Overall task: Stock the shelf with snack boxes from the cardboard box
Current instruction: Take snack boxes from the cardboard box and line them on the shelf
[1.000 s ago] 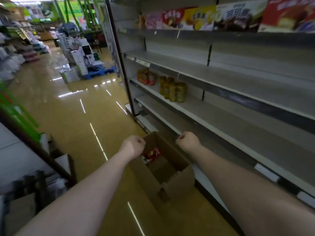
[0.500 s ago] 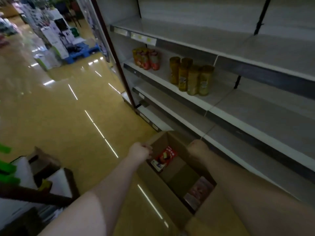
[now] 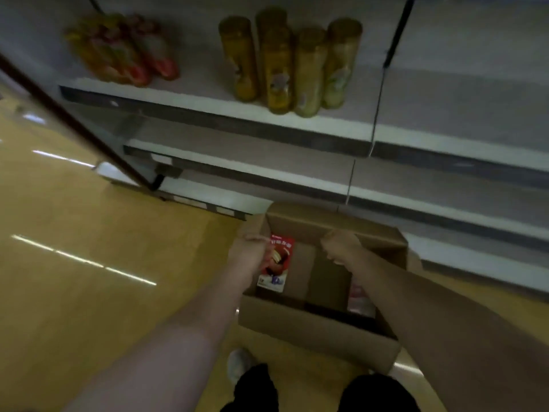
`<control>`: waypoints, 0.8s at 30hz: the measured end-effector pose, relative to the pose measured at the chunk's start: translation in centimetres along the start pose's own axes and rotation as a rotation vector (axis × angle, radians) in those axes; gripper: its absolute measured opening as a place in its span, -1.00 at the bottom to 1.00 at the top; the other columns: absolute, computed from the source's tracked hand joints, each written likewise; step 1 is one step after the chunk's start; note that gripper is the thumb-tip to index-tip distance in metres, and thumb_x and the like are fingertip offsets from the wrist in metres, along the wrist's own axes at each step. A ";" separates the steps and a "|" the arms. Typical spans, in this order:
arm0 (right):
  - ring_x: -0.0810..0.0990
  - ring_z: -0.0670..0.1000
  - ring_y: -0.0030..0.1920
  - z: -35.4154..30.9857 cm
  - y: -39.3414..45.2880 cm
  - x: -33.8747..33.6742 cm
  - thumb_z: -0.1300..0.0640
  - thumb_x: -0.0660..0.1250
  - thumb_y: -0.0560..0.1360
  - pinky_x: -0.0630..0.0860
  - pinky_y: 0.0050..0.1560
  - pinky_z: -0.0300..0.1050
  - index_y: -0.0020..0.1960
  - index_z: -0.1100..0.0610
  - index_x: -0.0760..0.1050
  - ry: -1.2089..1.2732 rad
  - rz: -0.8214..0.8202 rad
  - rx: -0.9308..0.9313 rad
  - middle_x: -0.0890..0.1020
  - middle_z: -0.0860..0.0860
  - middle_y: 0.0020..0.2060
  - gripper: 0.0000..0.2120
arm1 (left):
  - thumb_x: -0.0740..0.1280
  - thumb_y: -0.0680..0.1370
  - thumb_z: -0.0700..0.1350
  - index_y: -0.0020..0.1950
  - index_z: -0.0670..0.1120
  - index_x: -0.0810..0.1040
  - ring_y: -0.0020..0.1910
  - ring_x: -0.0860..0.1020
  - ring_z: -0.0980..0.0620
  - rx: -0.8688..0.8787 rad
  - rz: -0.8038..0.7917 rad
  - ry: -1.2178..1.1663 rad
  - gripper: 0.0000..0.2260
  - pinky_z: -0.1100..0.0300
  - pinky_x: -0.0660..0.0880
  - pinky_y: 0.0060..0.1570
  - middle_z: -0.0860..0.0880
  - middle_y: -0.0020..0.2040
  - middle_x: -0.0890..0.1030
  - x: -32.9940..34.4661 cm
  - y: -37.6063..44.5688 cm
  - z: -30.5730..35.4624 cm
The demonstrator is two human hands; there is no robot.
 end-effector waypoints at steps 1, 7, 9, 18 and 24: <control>0.62 0.07 -0.10 0.9 1.0 1.6 0.15 0.22 0.56 0.55 -0.11 -0.09 -0.09 0.17 0.53 0.037 0.002 0.052 0.63 0.12 -0.10 -0.85 | 0.27 0.60 -0.22 -0.08 -0.07 0.54 -0.02 0.63 0.02 -0.004 -0.036 -0.062 -0.89 0.19 0.54 -0.15 -0.07 -0.02 0.66 0.3 1.6 -0.1; 0.63 0.10 0.00 8.8 10.4 14.1 0.11 0.28 0.54 0.59 0.10 0.04 -0.18 0.06 0.43 0.163 -0.035 0.265 0.62 0.11 -0.02 -0.87 | 0.20 0.62 -0.22 -0.09 -0.08 0.51 -0.08 0.58 0.03 -0.034 -0.241 0.022 -0.86 0.19 0.51 -0.02 -0.08 -0.03 0.61 5.9 14.7 -6.4; 0.60 0.09 -0.03 10.2 13.5 17.2 0.13 0.27 0.56 0.59 0.08 -0.02 -0.18 0.10 0.43 0.208 -0.045 0.294 0.60 0.11 -0.06 -0.85 | 0.23 0.58 -0.19 -0.12 -0.03 0.51 -0.02 0.57 -0.03 -0.069 -0.242 0.123 -0.88 0.10 0.53 0.08 -0.09 0.01 0.60 8.0 19.0 -9.8; 0.55 0.13 0.14 14.5 30.5 29.0 0.11 0.33 0.55 0.51 0.03 -0.05 0.26 0.28 0.40 0.310 -0.163 0.317 0.55 0.16 0.03 -0.63 | 0.24 0.61 -0.10 0.18 -0.15 0.42 0.12 0.52 -0.17 -0.337 -0.121 0.074 -0.81 -0.06 0.48 0.20 -0.18 0.09 0.53 14.3 36.2 -21.7; 0.54 0.06 0.10 15.2 36.1 34.1 0.12 0.40 0.50 0.42 -0.05 -0.18 0.35 0.26 0.37 0.483 -0.278 0.247 0.50 0.17 0.30 -0.51 | 0.24 0.60 -0.16 0.06 -0.16 0.46 0.00 0.50 -0.18 -0.313 -0.123 0.020 -0.90 -0.08 0.51 0.11 -0.17 -0.11 0.47 15.8 43.3 -23.2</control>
Point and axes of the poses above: each hand's wrist, its own y-axis towards the middle knuckle, its own x-axis out of the palm, z = x × y, the point moved 6 cm from there along y, towards the middle knuckle
